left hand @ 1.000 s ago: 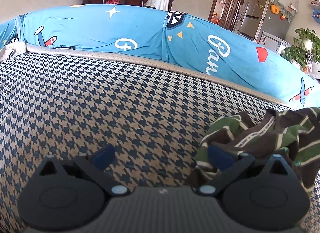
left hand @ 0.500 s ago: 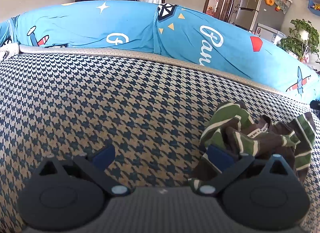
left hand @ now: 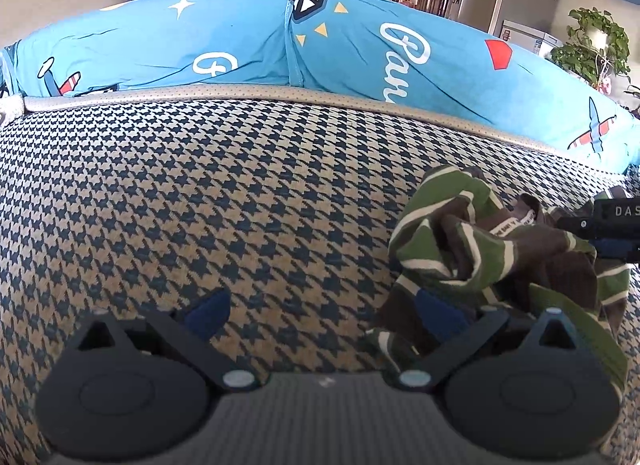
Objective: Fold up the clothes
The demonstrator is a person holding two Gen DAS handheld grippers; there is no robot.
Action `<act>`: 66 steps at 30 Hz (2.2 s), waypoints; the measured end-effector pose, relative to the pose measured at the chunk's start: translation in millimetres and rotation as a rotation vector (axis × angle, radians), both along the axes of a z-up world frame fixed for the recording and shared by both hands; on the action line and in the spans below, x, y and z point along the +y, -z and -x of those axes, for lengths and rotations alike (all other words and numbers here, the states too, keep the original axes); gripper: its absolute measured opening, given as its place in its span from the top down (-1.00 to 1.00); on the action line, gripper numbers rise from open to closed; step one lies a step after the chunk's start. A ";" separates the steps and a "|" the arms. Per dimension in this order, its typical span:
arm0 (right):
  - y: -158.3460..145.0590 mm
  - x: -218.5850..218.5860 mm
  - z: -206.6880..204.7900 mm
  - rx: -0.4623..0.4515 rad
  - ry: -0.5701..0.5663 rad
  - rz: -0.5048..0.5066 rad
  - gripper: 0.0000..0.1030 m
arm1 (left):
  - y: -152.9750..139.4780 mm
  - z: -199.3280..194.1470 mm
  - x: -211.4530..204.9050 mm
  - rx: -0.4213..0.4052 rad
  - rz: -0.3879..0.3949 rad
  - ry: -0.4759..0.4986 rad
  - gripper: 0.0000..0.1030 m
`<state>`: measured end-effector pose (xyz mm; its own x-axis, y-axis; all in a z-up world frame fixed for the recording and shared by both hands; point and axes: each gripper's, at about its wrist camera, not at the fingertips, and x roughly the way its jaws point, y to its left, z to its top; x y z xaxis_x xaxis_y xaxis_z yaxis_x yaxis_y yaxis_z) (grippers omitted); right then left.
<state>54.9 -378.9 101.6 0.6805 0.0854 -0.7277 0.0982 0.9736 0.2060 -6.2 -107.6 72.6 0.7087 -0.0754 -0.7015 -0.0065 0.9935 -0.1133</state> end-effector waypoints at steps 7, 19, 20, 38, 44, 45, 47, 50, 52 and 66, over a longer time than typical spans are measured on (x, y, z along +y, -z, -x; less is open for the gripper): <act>14.7 -5.6 -3.7 0.109 0.029 -0.061 -0.31 | -0.6 -2.0 0.1 0.005 0.011 0.001 -0.99; 1.4 -16.9 8.3 0.069 0.046 -0.044 -0.32 | -30.8 -33.3 1.3 -0.042 0.080 0.007 -0.99; 1.5 -16.7 8.4 0.069 0.043 -0.043 -0.32 | -31.0 -37.0 -1.1 -0.045 0.078 0.017 -0.99; 8.8 -10.2 1.4 0.095 0.008 -0.034 -0.32 | -0.2 -109.2 -49.5 0.056 0.152 0.232 -0.99; 11.7 -9.9 -0.4 0.111 0.013 -0.039 -0.33 | 13.8 -113.4 -64.3 0.089 0.156 0.280 -0.73; 12.1 -9.7 -0.6 0.113 0.014 -0.040 -0.33 | 15.4 -113.9 -64.9 0.098 0.170 0.289 -0.55; 13.0 -9.3 -0.8 0.117 0.014 -0.039 -0.33 | 18.2 -114.6 -66.2 0.115 0.197 0.306 -0.17; 13.7 -8.9 -0.7 0.120 0.013 -0.036 -0.33 | 16.1 -111.0 -68.2 0.103 0.212 0.320 0.24; 13.8 -8.9 -0.6 0.118 0.015 -0.038 -0.33 | 11.7 -106.1 -69.9 0.074 0.206 0.323 0.41; 16.2 -8.2 -3.4 0.109 0.029 -0.049 -0.34 | -40.3 -77.0 -51.4 -0.214 0.020 0.134 0.61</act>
